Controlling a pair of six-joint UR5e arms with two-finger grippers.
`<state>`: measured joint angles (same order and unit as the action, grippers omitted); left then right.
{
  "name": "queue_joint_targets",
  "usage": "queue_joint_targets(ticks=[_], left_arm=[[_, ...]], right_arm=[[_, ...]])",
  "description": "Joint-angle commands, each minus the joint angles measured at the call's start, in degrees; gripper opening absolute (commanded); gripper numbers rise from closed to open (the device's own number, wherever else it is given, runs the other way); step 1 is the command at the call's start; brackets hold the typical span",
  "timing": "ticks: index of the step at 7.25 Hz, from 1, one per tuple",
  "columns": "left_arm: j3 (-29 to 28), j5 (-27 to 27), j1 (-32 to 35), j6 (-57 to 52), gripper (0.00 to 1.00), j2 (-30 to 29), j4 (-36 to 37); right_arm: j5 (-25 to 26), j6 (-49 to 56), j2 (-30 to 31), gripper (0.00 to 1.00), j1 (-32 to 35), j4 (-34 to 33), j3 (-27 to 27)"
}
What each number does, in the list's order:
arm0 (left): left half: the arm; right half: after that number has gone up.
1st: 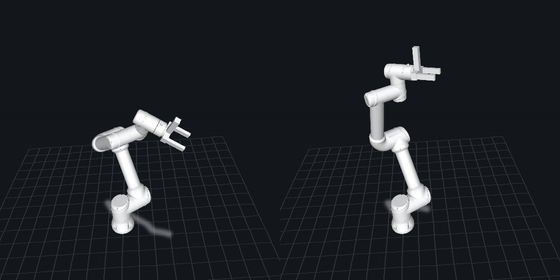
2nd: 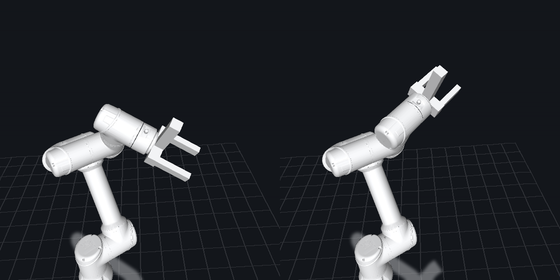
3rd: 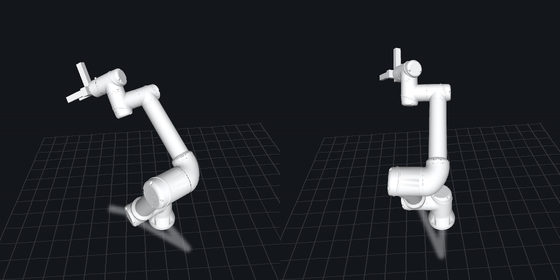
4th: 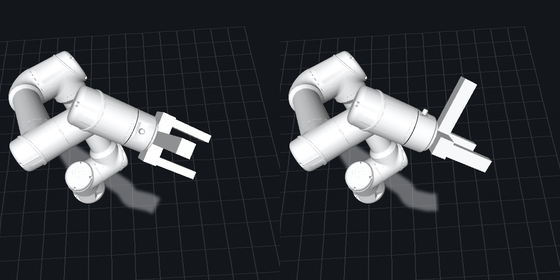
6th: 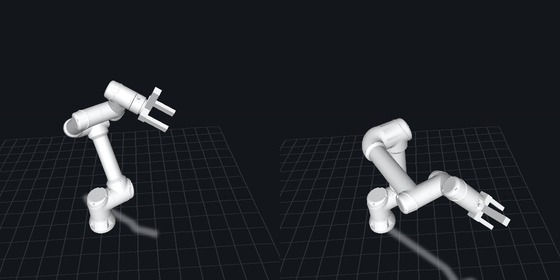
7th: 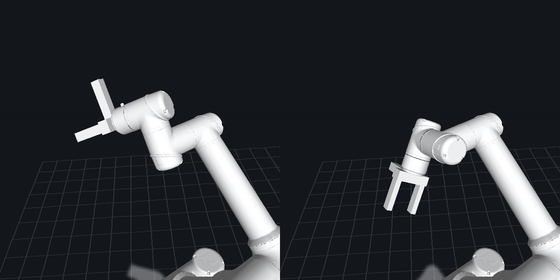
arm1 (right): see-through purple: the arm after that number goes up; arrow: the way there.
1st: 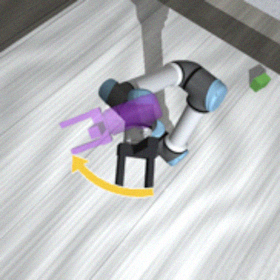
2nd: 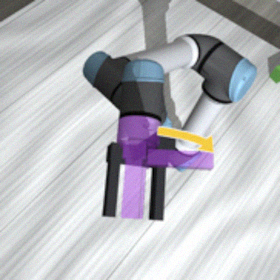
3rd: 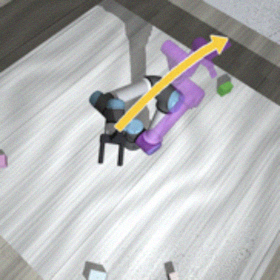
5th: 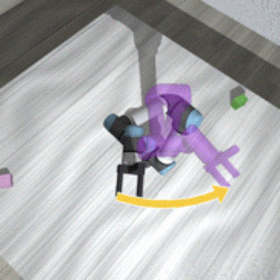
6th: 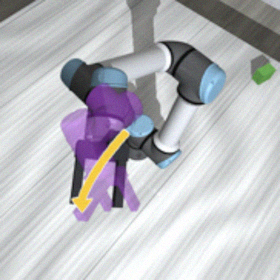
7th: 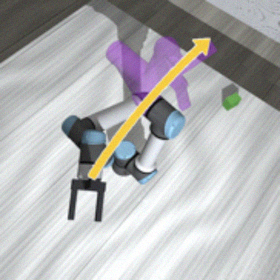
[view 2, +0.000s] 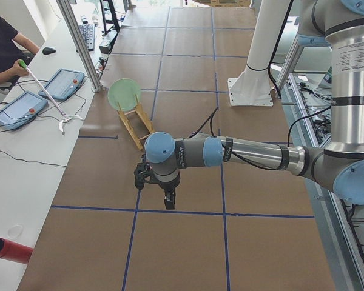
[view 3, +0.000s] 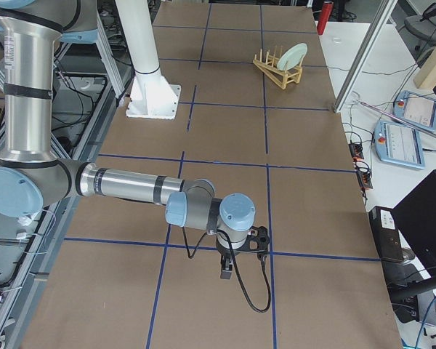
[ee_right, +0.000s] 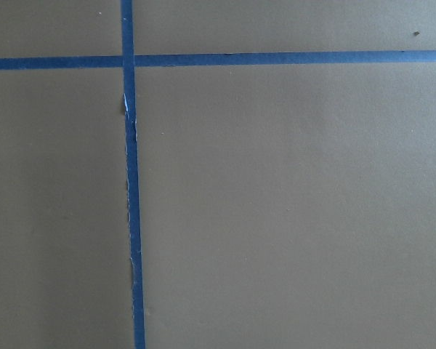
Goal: Place plate on rack
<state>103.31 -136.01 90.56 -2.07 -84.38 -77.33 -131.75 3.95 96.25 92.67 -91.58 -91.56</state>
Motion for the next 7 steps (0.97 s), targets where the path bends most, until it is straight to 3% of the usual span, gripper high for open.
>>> queue_joint_targets(ticks=[1, 7], left_arm=[[0.14, 0.22, 0.06, -0.21, 1.0, -0.17, 0.43], [0.23, 0.22, 0.15, -4.0, 1.0, -0.17, 0.43]], right_arm=[[0.0, 0.0, -0.01, 1.0, -0.04, 0.0, -0.03], [0.0, 0.0, -0.01, 1.0, -0.04, 0.0, -0.03]])
